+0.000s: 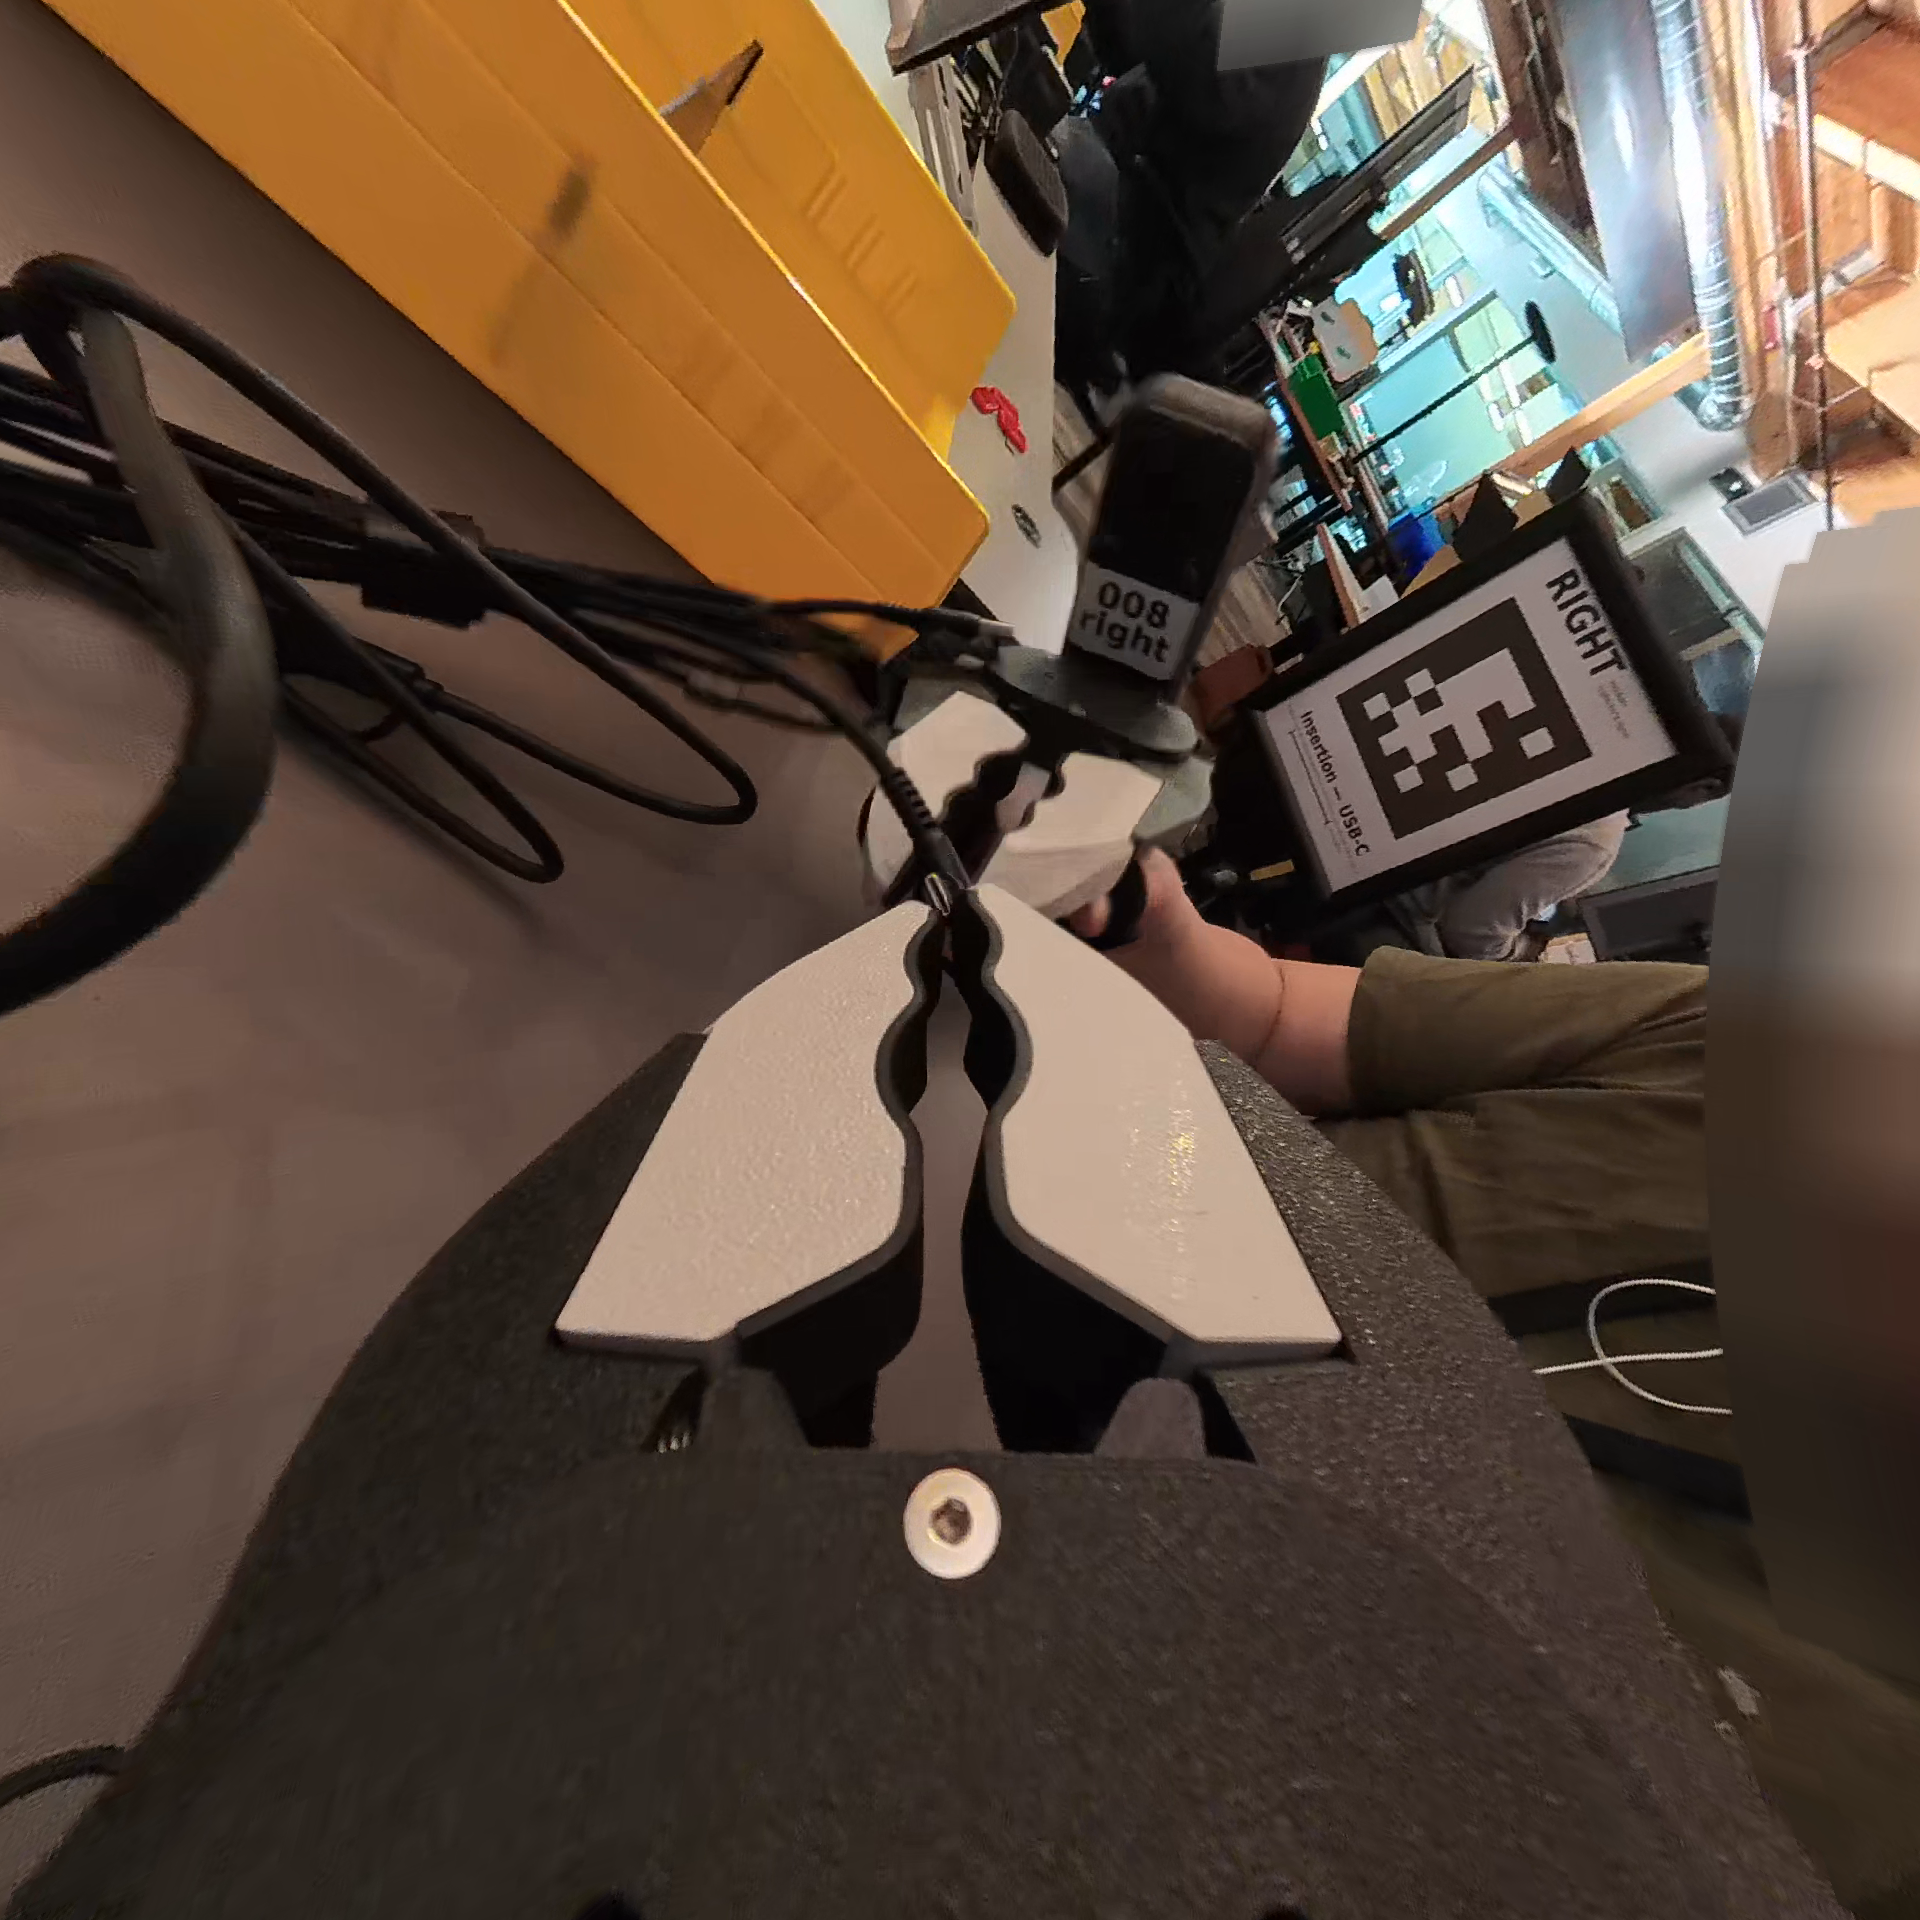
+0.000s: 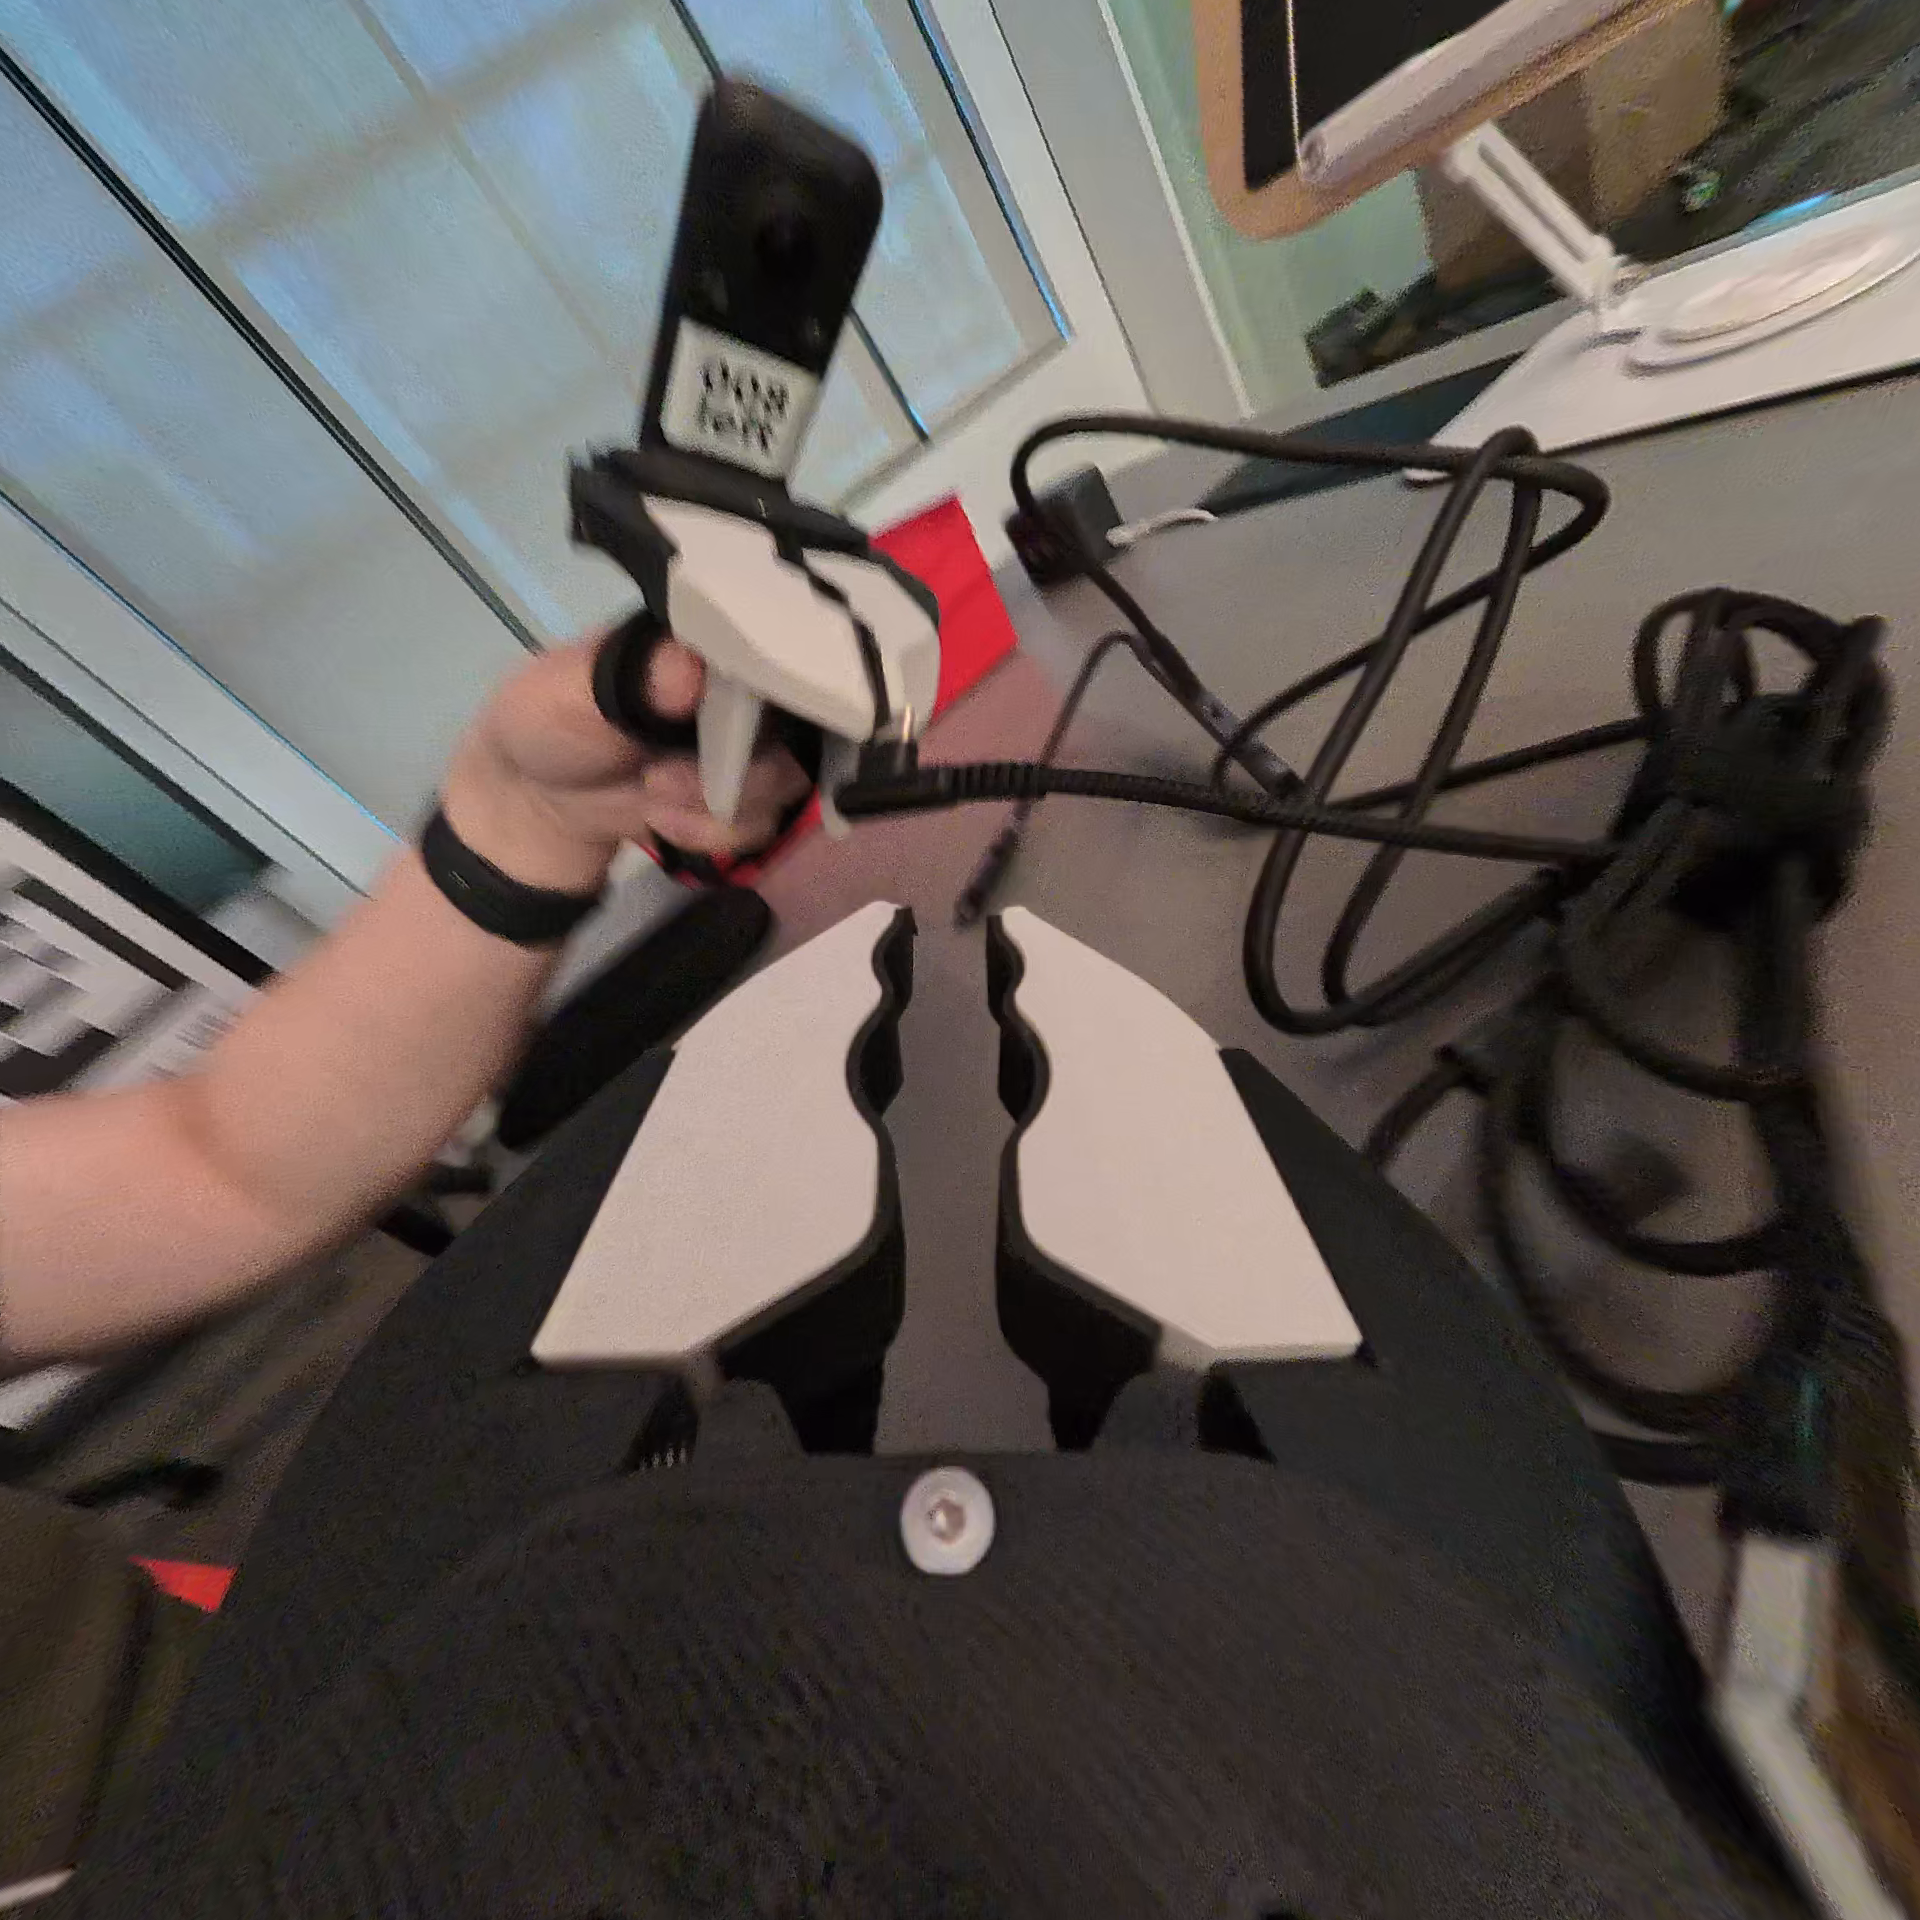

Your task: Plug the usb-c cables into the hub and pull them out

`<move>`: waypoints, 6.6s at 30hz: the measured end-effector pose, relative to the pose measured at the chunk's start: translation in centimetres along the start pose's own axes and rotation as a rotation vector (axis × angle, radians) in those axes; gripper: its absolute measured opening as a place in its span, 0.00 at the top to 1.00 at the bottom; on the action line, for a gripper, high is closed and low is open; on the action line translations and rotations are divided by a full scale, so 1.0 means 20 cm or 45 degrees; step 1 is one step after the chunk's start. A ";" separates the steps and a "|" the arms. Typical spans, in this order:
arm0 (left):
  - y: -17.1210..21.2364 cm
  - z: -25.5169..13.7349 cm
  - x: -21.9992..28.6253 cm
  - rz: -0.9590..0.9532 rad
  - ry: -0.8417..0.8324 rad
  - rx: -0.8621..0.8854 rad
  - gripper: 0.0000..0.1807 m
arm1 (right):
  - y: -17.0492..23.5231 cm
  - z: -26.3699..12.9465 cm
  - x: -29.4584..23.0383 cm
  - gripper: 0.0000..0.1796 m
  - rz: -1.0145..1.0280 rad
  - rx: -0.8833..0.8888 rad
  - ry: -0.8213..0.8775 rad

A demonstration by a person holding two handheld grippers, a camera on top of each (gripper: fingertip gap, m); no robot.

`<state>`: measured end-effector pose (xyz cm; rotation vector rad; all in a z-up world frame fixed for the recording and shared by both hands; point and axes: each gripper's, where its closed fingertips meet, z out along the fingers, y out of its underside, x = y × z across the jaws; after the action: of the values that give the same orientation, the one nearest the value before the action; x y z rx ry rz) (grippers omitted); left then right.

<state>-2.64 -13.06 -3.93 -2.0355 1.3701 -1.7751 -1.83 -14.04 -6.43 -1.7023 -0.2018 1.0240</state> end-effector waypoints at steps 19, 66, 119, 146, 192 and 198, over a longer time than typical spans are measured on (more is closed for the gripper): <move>-0.04 0.00 0.00 -0.175 0.079 0.055 1.00 | -0.14 0.07 -0.08 0.94 -2.188 0.050 0.790; 0.05 -0.71 -0.63 1.047 -1.255 -0.503 0.76 | -0.17 0.02 -0.01 0.95 -2.038 0.032 0.775; -0.26 -0.68 0.49 2.432 -1.016 0.106 0.95 | -0.43 -0.07 -0.19 0.95 -1.512 0.193 0.085; -0.02 -0.52 0.25 2.037 -0.554 0.329 0.95 | -0.39 0.13 -0.52 0.95 -1.991 -0.304 -0.429; 0.02 -0.45 0.14 1.801 -0.585 0.105 0.95 | -0.32 0.19 -0.43 0.95 -1.964 -0.407 -0.368; 0.02 -0.45 0.12 1.779 -0.611 0.061 0.95 | -0.30 0.20 -0.39 0.95 -1.931 -0.455 -0.358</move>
<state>-10.61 -10.87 0.25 -0.8009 1.7585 -0.6206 -7.42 -13.42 2.70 -1.1326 -1.6243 0.0253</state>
